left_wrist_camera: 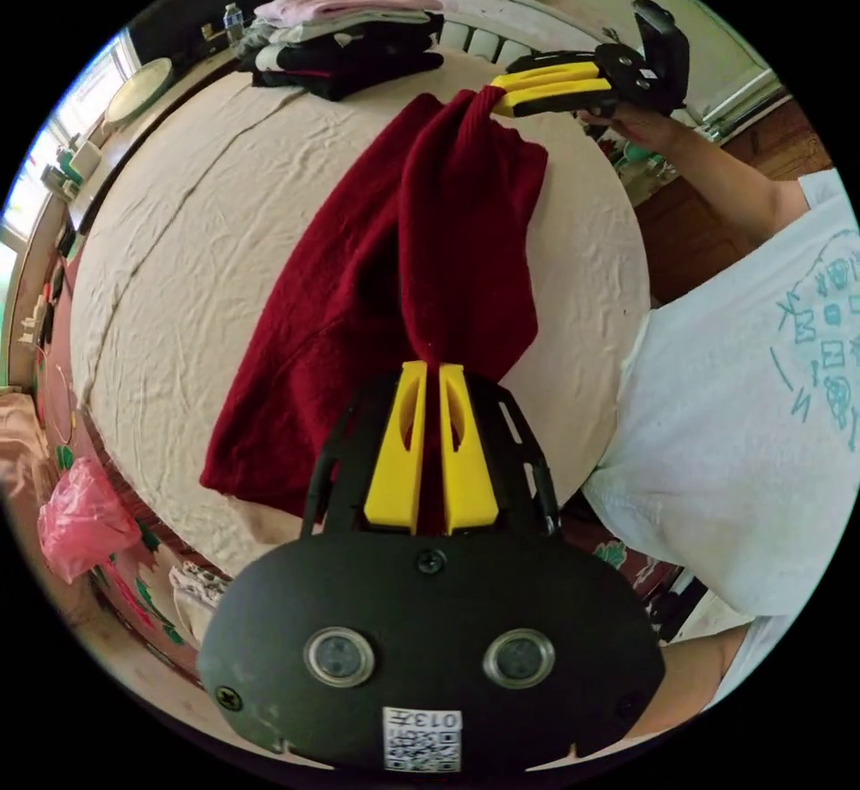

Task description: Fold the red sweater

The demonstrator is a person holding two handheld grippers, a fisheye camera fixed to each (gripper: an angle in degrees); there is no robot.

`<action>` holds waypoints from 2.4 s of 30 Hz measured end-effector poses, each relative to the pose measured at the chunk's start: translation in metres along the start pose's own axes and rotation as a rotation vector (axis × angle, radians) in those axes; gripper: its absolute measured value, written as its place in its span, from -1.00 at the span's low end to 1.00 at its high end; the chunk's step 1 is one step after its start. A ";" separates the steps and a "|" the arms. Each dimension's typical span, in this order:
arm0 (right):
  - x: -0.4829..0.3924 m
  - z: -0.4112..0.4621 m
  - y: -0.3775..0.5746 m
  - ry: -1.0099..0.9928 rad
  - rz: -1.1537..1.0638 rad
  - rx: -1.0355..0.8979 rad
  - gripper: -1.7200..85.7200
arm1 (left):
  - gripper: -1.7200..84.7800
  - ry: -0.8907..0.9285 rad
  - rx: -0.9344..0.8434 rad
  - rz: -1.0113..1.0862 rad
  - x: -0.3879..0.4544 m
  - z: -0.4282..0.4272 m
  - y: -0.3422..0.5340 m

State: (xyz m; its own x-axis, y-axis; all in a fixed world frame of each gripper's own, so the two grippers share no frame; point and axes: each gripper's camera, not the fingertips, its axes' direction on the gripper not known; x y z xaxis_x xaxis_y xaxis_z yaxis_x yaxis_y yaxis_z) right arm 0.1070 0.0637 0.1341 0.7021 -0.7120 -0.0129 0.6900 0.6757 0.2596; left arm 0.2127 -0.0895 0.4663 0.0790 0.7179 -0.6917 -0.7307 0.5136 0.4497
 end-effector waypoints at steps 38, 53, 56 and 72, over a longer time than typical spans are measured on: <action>-0.047 0.171 -0.082 0.060 0.143 -0.227 -0.96 | -0.95 -0.151 0.028 -0.335 -0.048 0.017 0.124; -0.059 0.212 -0.240 -0.403 -0.044 -0.060 -0.79 | -0.66 -0.063 0.225 -0.992 -0.057 -0.033 0.353; -0.109 0.252 -0.305 -0.496 -0.235 -0.087 -0.78 | -0.63 -0.033 0.209 -1.041 -0.051 -0.020 0.379; -0.245 0.393 -0.451 -0.645 -0.653 -0.459 -0.74 | -0.64 0.198 0.340 -1.271 -0.064 0.010 0.454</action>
State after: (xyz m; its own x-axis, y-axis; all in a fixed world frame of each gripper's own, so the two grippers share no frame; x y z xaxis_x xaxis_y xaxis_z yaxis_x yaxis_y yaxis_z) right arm -0.4458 -0.1414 0.3998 0.0308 -0.8429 0.5372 0.9995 0.0314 -0.0082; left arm -0.1175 0.1023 0.7207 0.4559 -0.4101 -0.7899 -0.0160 0.8836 -0.4680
